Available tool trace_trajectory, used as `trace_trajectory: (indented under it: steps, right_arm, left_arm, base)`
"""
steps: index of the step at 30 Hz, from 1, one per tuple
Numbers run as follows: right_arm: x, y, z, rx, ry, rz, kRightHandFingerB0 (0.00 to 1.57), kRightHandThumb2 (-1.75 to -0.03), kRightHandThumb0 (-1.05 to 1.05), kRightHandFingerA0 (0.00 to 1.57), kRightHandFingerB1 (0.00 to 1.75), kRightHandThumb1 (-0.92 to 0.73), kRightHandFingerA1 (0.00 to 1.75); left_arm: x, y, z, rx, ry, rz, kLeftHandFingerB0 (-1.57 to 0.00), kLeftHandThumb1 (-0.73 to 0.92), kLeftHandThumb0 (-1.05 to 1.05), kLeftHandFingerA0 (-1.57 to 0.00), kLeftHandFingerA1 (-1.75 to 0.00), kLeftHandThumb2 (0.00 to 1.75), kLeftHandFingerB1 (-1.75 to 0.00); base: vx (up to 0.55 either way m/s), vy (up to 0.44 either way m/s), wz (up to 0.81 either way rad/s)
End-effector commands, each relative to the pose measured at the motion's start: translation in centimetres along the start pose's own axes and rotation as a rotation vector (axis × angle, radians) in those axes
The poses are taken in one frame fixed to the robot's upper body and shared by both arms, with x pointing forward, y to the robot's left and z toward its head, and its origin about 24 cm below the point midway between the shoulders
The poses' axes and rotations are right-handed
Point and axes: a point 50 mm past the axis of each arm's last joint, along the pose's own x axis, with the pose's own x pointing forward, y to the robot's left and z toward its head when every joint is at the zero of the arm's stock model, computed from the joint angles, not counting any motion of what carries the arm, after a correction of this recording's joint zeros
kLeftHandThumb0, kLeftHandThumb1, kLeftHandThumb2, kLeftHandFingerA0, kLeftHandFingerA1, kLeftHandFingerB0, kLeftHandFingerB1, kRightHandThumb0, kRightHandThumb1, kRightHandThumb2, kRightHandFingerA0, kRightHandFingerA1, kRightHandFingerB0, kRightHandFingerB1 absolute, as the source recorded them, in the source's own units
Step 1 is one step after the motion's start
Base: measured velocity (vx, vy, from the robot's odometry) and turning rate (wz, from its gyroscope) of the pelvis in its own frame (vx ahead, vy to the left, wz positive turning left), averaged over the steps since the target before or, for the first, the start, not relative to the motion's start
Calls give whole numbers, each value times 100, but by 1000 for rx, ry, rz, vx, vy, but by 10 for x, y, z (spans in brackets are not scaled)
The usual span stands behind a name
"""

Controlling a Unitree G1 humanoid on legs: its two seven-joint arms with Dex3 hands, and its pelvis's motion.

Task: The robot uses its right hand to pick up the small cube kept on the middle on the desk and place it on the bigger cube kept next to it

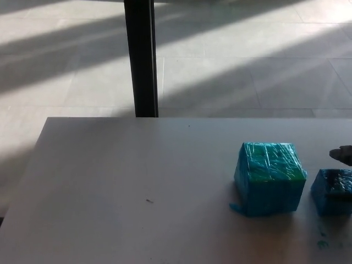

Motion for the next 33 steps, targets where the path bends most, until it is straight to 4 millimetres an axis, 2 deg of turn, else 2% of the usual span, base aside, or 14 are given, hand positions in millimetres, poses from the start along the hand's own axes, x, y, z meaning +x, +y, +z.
trace_trajectory:
  steps: [1, 3, 4, 5, 15, 18, 19, 20, 23, 26, 30, 31, 32, 33]
  right_arm:
    - [6, 6, 0, -49, 42, -3, 0, -77, -84, 0, 2, -43, 1]
    - [10, 10, 0, -54, 48, -3, 0, -79, -84, 0, 1, -45, 0]
    - [13, 13, 3, -44, 44, -2, 0, -78, -83, 0, 2, -43, 0]
    - [14, 13, 4, -42, 39, -7, 0, -78, -82, 0, 3, -43, 0]
    - [19, 15, 7, -128, 65, -1, 4, -66, -60, 0, 12, -33, 9]
    - [19, 15, 4, -222, 101, 52, 0, -66, -29, 0, 15, -32, 41]
    - [18, 16, 1, -250, 100, 77, 0, -53, -17, 30, 20, -42, 73]
    - [18, 18, -3, -317, 136, 100, 0, -72, -10, 78, 14, -37, 100]
    - [17, 18, -5, -386, 146, 86, 5, -58, -13, 79, 28, -53, 105]
    - [18, 28, -13, -563, 177, 67, 17, -81, -34, 69, 41, -62, 108]
    - [18, 34, -12, -646, 169, 75, 62, -65, -32, 77, 53, -65, 125]
    - [19, 35, -10, -667, 178, 72, 76, -62, -32, 68, 58, -64, 150]
    - [19, 34, -9, -687, 183, 67, 76, -62, -32, 68, 58, -64, 150]
    - [20, 37, -8, -723, 165, 39, 81, -62, -35, 70, 61, -61, 155]
  left_arm:
    - [-3, 7, 4, -3, -12, 23, -27, 79, -91, -31, -52, 75, -39]
    - [-3, 7, 4, -33, -6, 36, -32, 88, -87, -32, -49, 67, -37]
    - [-3, 6, 4, -43, -12, 27, -19, 71, -86, -31, -60, 114, -47]
    - [-3, 6, 4, -51, -11, 22, -30, 89, -88, -30, -50, 67, -38]
    - [-4, 4, 8, -35, -27, 23, -26, 83, -93, -32, -51, 79, -40]
    - [-4, 4, 8, -15, -26, 20, -25, 92, -90, -32, -48, 74, -37]
    - [-4, 4, 8, -6, -26, 22, -26, 92, -89, -32, -48, 74, -37]
    - [-5, 4, 8, -21, -29, 26, -29, 92, -90, -33, -47, 73, -37]
    - [-6, 4, 8, -15, -32, 31, -29, 92, -89, -33, -47, 73, -37]
    - [-5, 3, 7, -28, -30, 31, -26, 91, -88, -30, -47, 73, -38]
    - [-4, 3, 6, -27, -29, 33, -26, 92, -87, -30, -48, 72, -38]
    - [-4, 3, 6, -23, -31, 34, -17, 76, -84, -32, -59, 118, -47]
    - [-3, 2, 7, -20, -34, 34, -17, 76, -84, -32, -59, 118, -47]
    - [-3, 2, 7, -16, -34, 28, -27, 91, -87, -30, -48, 73, -38]
  base:
    - [0, 0, 0]
    - [0, 0, 0]
    - [0, 0, 0]
    - [0, 0, 0]
    - [0, 0, 0]
    - [0, 0, 0]
    - [0, 0, 0]
    - [0, 0, 0]
    - [0, 0, 0]
    - [0, 0, 0]
    - [0, 0, 0]
    - [0, 0, 0]
    - [0, 0, 0]
    - [0, 0, 0]
